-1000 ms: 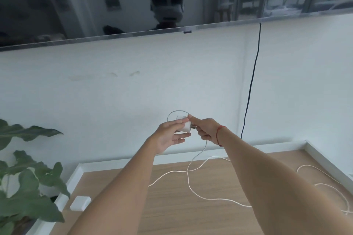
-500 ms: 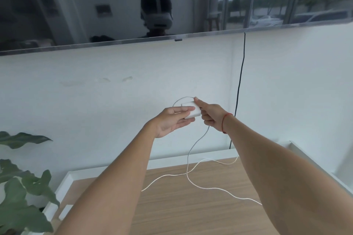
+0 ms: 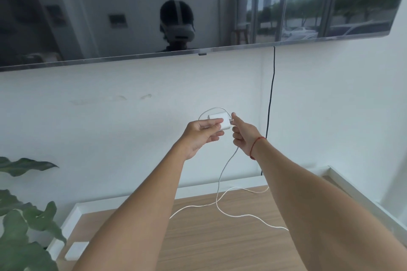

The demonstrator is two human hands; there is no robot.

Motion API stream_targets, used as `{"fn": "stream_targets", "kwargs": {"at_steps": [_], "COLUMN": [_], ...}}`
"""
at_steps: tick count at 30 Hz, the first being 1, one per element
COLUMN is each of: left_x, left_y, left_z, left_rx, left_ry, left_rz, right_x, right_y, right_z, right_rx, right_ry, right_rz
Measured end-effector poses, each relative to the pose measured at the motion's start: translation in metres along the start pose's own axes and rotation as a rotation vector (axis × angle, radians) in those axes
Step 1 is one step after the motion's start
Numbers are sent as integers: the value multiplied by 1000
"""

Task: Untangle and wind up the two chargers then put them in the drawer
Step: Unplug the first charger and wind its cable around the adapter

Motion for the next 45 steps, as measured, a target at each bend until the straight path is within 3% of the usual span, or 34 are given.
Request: {"fn": "stream_targets", "kwargs": {"at_steps": [6,14,22,30,38,45], "left_x": [3,14,23,30,31,37], "left_y": [6,9,14,12,7,-1], "left_z": [-3,-17,-15,-20,-30,-29], "left_rx": [50,114,80,61,41,-30], "left_ry": [118,152,-161,138,191,222], "left_rz": [-55,7,101,135,177,323], "right_x": [3,-23,-37,-42,-47,-54], "right_y": [1,8,12,8,6,8], "right_z": [13,34,41,30,41,33], "right_rx": [13,-106,-148,-83,-96,-50], "right_ry": [50,278,378,495,406,433], "right_rz": [147,-86,-196,-161,-63,-166]}}
Point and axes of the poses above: each hand's wrist, its own y-axis away from the middle knuckle, its own x-axis out of the back of the hand, z = x × y, the point moved 3 cm from there along -y, towards the middle knuckle, and after that the axes turned 3 degrees about -y, right-handed, at the moved point
